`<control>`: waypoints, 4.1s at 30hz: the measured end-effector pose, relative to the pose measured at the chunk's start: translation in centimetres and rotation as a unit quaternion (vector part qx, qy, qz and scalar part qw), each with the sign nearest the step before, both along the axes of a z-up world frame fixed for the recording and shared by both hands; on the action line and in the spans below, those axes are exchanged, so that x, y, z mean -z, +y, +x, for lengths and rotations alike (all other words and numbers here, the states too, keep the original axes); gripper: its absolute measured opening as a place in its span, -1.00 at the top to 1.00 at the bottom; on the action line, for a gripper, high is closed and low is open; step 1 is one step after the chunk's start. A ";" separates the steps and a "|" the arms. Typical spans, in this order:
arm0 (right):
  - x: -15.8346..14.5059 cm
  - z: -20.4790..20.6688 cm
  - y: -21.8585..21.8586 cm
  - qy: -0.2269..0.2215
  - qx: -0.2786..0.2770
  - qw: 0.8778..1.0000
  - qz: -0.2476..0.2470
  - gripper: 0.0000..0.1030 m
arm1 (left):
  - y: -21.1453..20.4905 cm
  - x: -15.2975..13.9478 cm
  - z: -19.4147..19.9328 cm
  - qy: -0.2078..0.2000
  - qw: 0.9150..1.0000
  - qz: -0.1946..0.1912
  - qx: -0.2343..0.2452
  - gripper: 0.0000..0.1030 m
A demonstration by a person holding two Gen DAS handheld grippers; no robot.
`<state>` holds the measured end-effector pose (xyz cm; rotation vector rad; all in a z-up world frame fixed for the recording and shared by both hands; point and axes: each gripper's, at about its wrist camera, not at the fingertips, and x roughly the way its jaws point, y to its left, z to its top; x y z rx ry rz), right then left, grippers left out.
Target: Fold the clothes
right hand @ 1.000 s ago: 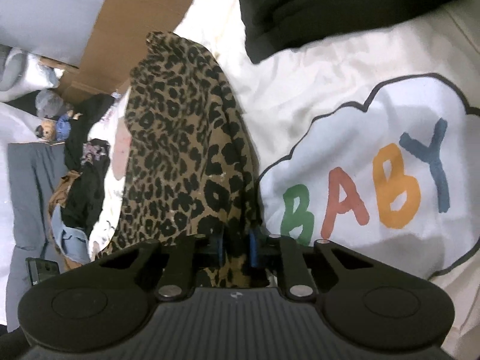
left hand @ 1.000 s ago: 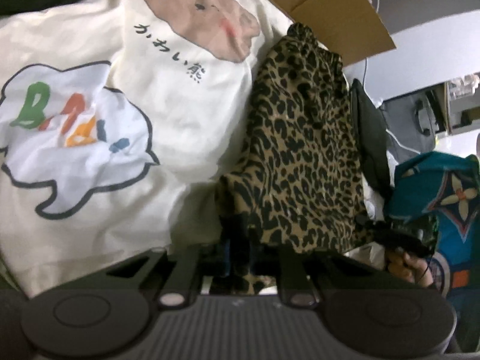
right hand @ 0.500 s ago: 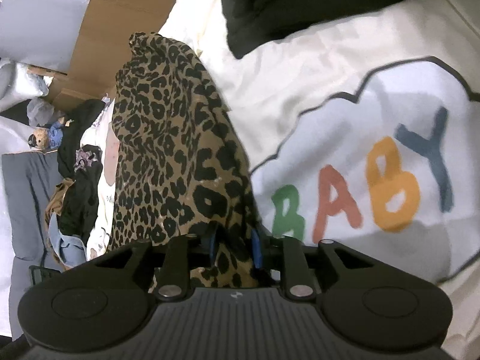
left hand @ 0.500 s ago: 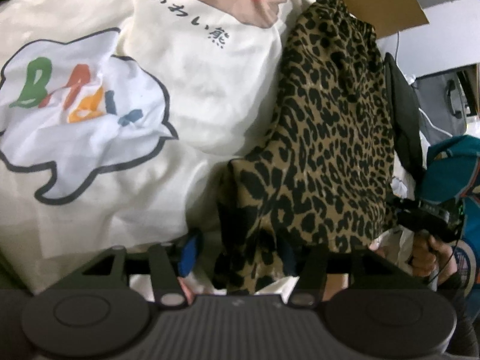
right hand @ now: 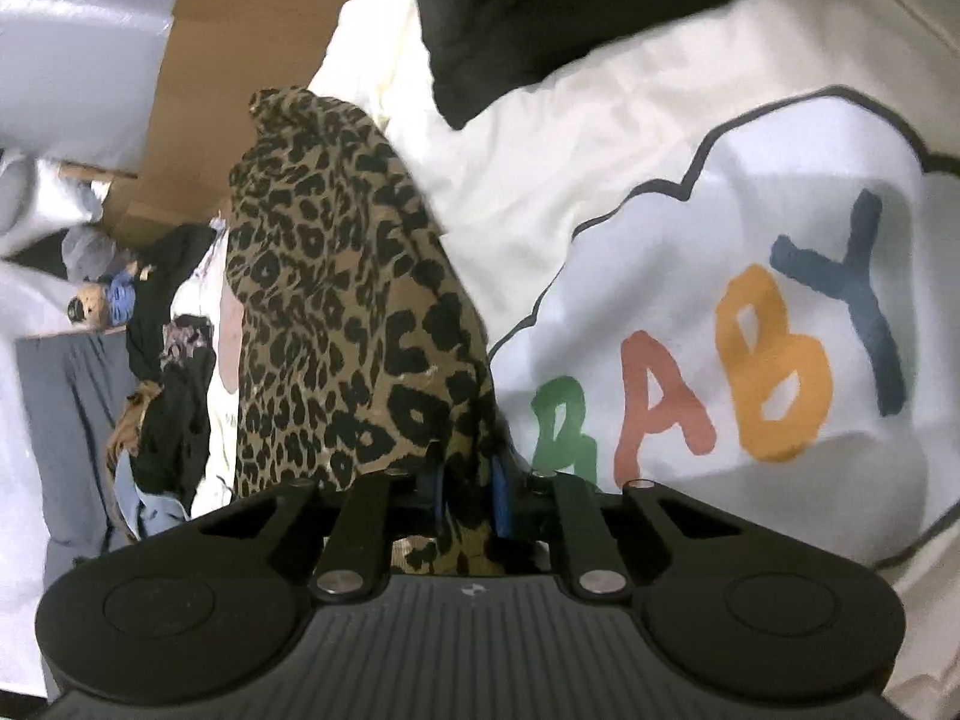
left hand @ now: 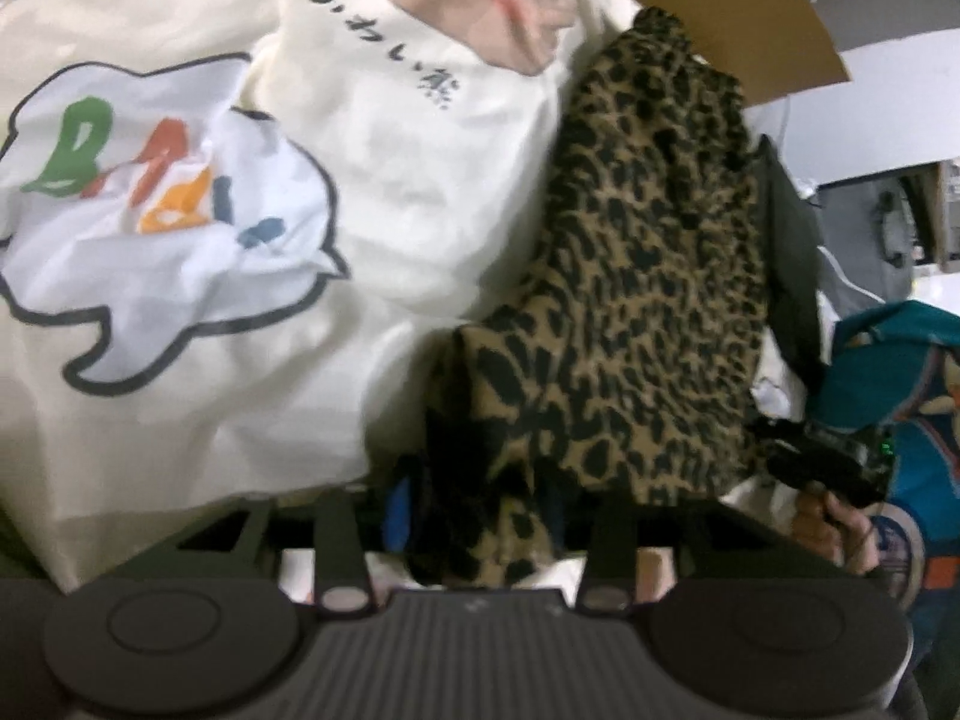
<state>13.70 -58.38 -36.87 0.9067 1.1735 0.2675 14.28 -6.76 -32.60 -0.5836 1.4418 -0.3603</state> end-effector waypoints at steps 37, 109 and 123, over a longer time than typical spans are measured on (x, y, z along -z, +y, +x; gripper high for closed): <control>-13.0 -3.5 5.6 -0.098 -0.015 0.995 -0.001 0.98 | 4.5 -10.7 -1.2 -0.083 0.992 -0.090 -0.036 0.91; -1.2 -1.2 4.5 -0.053 0.095 0.988 0.107 0.20 | 3.8 1.3 11.2 -0.018 0.985 -0.123 -0.122 0.38; -2.6 0.3 3.8 -0.080 0.128 0.979 0.138 0.81 | 3.4 -1.0 14.2 -0.058 0.976 -0.149 -0.148 0.75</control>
